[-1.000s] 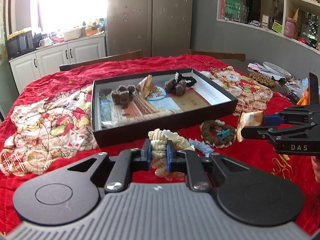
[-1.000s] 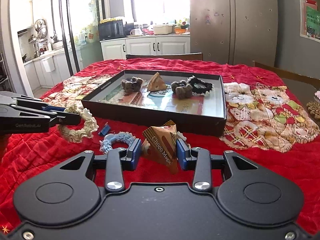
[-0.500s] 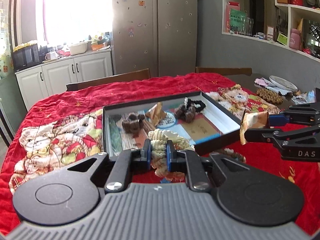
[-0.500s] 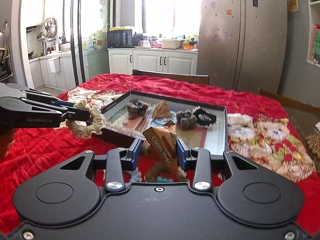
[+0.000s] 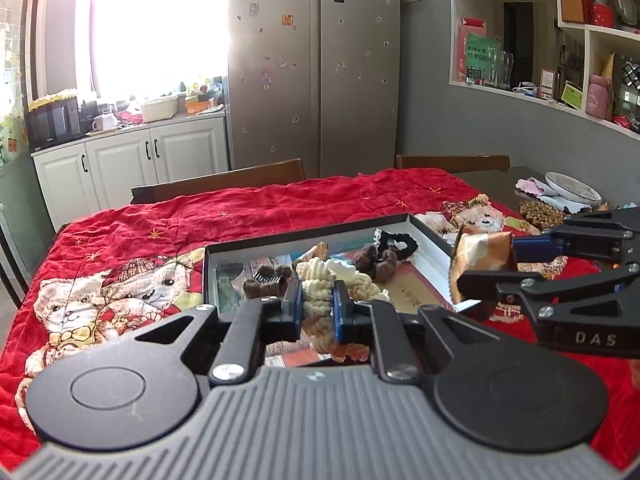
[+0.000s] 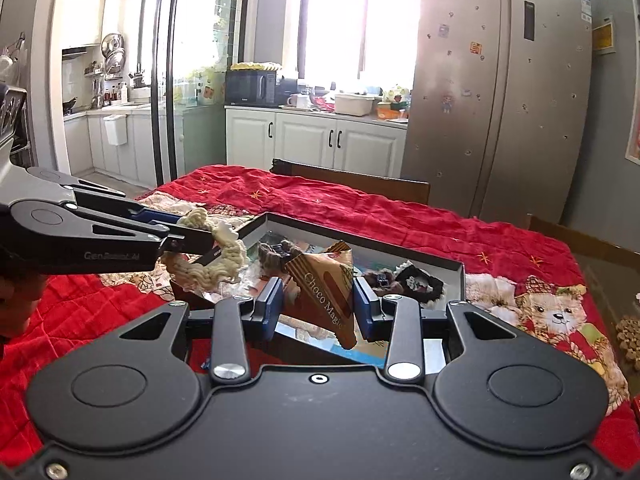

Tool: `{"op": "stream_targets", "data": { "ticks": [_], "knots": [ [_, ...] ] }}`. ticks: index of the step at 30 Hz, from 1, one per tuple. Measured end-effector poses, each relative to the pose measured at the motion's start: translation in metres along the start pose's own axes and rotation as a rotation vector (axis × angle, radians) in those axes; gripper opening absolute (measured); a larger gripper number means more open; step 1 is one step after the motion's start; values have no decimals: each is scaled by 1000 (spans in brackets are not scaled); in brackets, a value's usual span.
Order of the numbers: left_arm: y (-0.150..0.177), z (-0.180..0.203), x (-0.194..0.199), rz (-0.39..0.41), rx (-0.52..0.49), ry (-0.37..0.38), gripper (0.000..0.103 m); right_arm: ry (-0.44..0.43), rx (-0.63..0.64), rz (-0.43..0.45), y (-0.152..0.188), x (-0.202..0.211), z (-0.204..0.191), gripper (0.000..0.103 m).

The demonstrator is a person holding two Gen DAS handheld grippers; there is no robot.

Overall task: Organize objects
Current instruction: 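Lift and carry the packet and cream scrunchie with both tools over the box, then lower the packet and cream scrunchie with both tools into the box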

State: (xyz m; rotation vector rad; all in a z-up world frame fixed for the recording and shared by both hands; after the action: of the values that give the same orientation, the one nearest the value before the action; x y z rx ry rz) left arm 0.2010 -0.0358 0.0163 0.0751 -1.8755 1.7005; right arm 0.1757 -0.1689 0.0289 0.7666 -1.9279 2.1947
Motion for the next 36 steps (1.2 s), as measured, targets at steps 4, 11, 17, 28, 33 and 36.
{"op": "stream_targets", "data": {
  "ticks": [4, 11, 17, 28, 33, 36],
  "knots": [
    [-4, -2, -6, 4, 6, -18, 18, -4, -4, -3, -3, -9, 1, 36],
    [-8, -7, -24, -5, 34, -39, 18, -12, -25, -1, -14, -30, 7, 36],
    [-10, -13, -46, -22, 55, -61, 18, -12, -40, -22, -17, -59, 15, 36],
    [5, -27, -91, -83, 101, -94, 18, 19, -73, -85, -3, -117, 33, 36],
    [13, -30, -104, -108, 107, -99, 18, 24, -87, -102, 4, -135, 39, 36],
    [16, -30, -111, -118, 110, -100, 18, 33, -90, -112, 7, -145, 42, 36]
  ]
}}
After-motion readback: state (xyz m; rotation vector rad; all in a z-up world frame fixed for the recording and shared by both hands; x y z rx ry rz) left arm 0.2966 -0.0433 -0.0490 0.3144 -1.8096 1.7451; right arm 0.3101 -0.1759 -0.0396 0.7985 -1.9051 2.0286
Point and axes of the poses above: each gripper's, at about its wrist camera, not at the fingertips, and x roughly against the way its jaws point, z to its right, y to its underside, the point moved 6 cm from there along -x, roughly the way its jaws point, and after that the axes turned 1 degree about z, right-handed, at the moved point
